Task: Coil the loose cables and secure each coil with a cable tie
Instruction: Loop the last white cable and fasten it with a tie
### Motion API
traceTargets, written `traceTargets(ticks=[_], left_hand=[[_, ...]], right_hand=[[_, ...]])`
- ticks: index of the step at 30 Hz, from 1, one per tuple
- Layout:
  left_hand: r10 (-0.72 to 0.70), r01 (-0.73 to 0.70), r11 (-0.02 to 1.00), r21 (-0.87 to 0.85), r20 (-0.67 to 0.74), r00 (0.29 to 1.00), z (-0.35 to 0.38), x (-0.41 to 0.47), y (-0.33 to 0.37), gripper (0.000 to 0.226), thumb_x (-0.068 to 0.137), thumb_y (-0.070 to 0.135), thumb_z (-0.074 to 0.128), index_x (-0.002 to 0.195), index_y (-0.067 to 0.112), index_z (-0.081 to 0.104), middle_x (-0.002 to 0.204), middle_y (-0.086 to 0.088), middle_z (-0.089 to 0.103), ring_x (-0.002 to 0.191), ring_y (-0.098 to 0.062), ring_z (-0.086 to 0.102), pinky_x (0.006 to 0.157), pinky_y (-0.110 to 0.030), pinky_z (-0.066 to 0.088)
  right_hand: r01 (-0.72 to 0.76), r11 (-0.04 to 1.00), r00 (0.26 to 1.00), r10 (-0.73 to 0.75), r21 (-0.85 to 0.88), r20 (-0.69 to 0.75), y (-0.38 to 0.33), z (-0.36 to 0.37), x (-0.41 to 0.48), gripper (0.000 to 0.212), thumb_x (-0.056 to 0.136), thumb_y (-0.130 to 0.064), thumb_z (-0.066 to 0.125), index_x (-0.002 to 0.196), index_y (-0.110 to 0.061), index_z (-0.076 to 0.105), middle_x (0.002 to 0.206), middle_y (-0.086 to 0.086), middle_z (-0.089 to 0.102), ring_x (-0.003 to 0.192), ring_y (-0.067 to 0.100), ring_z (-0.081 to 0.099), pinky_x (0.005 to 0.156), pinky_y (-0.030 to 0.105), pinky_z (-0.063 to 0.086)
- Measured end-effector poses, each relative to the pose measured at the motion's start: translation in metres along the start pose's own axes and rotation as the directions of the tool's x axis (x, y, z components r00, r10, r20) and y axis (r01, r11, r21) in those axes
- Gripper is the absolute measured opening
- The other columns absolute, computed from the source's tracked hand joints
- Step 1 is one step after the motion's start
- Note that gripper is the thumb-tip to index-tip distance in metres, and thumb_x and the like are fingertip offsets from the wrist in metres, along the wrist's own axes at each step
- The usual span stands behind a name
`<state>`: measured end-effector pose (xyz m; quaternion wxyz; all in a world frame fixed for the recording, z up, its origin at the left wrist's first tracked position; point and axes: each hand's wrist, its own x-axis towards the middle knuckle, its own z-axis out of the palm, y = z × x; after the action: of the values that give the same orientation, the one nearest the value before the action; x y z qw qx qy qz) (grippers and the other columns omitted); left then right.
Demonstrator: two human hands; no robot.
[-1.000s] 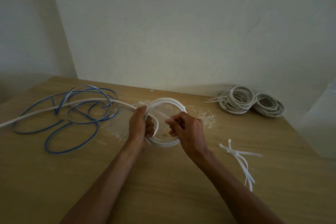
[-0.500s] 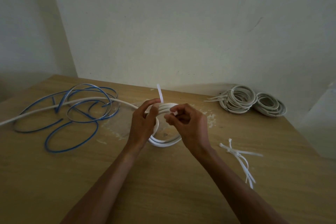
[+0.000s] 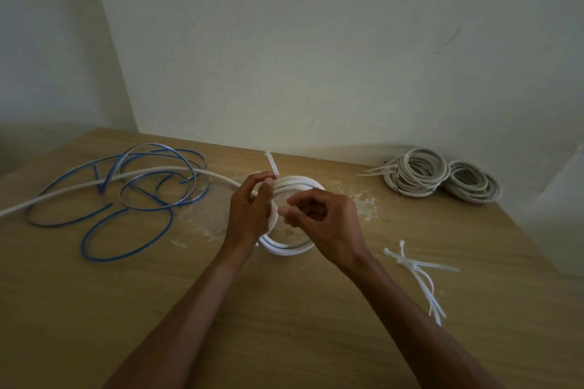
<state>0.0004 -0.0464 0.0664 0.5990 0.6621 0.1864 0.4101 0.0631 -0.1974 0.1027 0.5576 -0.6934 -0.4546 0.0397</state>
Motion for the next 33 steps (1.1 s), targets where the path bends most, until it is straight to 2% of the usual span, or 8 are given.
traceTargets(ticks=[5, 10, 14, 17, 20, 24, 28, 33], left_hand=[[-0.050, 0.050, 0.998, -0.024, -0.004, 0.999, -0.001, 0.000, 0.001, 0.022, 0.105, 0.026, 0.052, 0.113, 0.022, 0.073, 0.051, 0.005, 0.051, 0.042, -0.009, 0.041, 0.044, -0.025, 0.034], [-0.033, 0.031, 0.999, 0.030, 0.075, 0.997, 0.000, -0.004, 0.005, 0.027, 0.106, 0.025, 0.051, 0.116, 0.016, 0.074, 0.054, 0.013, 0.059, 0.046, -0.001, 0.049, 0.049, -0.021, 0.038], [0.024, -0.027, 0.999, 0.028, 0.094, 0.995, -0.001, -0.004, 0.008, 0.024, 0.106, 0.020, 0.051, 0.112, 0.016, 0.074, 0.058, 0.013, 0.060, 0.047, -0.004, 0.047, 0.047, -0.020, 0.037], [0.050, -0.053, 0.998, 0.031, 0.091, 0.995, -0.002, -0.001, 0.008, 0.023, 0.106, 0.014, 0.050, 0.106, 0.012, 0.073, 0.055, 0.011, 0.057, 0.044, -0.007, 0.043, 0.046, -0.024, 0.035], [0.137, -0.149, 0.986, 0.073, 0.151, 0.979, 0.002, -0.005, 0.013, 0.022, 0.106, 0.011, 0.051, 0.100, 0.014, 0.071, 0.053, 0.015, 0.057, 0.043, -0.003, 0.043, 0.047, -0.018, 0.036], [0.200, -0.221, 0.971, 0.092, 0.201, 0.959, 0.005, -0.007, 0.013, 0.021, 0.106, 0.015, 0.052, 0.098, 0.020, 0.070, 0.052, 0.012, 0.056, 0.044, -0.008, 0.043, 0.046, -0.019, 0.034], [0.247, -0.272, 0.954, 0.128, 0.181, 0.952, 0.008, -0.009, 0.014, 0.022, 0.105, 0.010, 0.050, 0.103, 0.010, 0.072, 0.063, 0.025, 0.064, 0.057, 0.009, 0.059, 0.059, -0.006, 0.040], [0.273, -0.300, 0.945, 0.134, 0.185, 0.944, 0.008, -0.010, 0.012, 0.023, 0.105, 0.010, 0.050, 0.110, 0.010, 0.073, 0.074, 0.022, 0.069, 0.069, 0.009, 0.065, 0.067, -0.006, 0.045]], right_hand=[[0.069, 0.942, 0.991, -0.103, -0.329, -0.087, 0.009, 0.000, 0.002, 0.027, 0.090, -0.007, 0.073, 0.117, -0.010, 0.072, 0.085, -0.001, 0.075, 0.071, 0.007, 0.070, 0.070, 0.021, 0.059], [0.341, 0.733, 0.933, -0.340, -0.589, 0.117, 0.016, 0.008, 0.001, 0.014, 0.082, 0.006, 0.074, 0.088, -0.006, 0.075, 0.088, 0.006, 0.065, 0.074, 0.018, 0.061, 0.063, 0.038, 0.056], [0.346, 0.783, 0.932, -0.349, -0.517, 0.094, 0.012, 0.009, -0.001, 0.018, 0.085, 0.000, 0.076, 0.100, -0.010, 0.076, 0.092, 0.002, 0.068, 0.077, 0.009, 0.062, 0.068, 0.028, 0.056], [0.148, 0.965, 0.980, -0.172, -0.215, -0.097, -0.001, 0.001, 0.001, 0.027, 0.084, -0.010, 0.080, 0.109, -0.014, 0.069, 0.090, -0.009, 0.071, 0.077, 0.005, 0.067, 0.069, 0.021, 0.056], [0.050, 0.998, 0.977, -0.045, 0.022, -0.208, -0.011, -0.005, 0.012, 0.030, 0.083, -0.015, 0.082, 0.109, -0.014, 0.067, 0.092, -0.005, 0.073, 0.081, 0.013, 0.072, 0.071, 0.031, 0.060], [0.046, 0.998, 0.981, -0.038, 0.039, -0.191, -0.011, -0.006, 0.021, 0.025, 0.087, -0.015, 0.079, 0.111, -0.014, 0.072, 0.092, -0.005, 0.074, 0.083, 0.012, 0.072, 0.075, 0.034, 0.061], [0.089, 0.996, 0.971, -0.079, 0.030, -0.226, -0.011, 0.000, 0.023, 0.024, 0.088, -0.013, 0.077, 0.113, -0.012, 0.075, 0.094, -0.008, 0.076, 0.083, 0.010, 0.072, 0.073, 0.024, 0.059], [0.057, 0.994, 0.962, -0.031, 0.089, -0.270, -0.011, 0.002, 0.027, 0.022, 0.088, -0.014, 0.078, 0.110, -0.013, 0.077, 0.093, -0.009, 0.077, 0.080, 0.011, 0.073, 0.070, 0.026, 0.060]])
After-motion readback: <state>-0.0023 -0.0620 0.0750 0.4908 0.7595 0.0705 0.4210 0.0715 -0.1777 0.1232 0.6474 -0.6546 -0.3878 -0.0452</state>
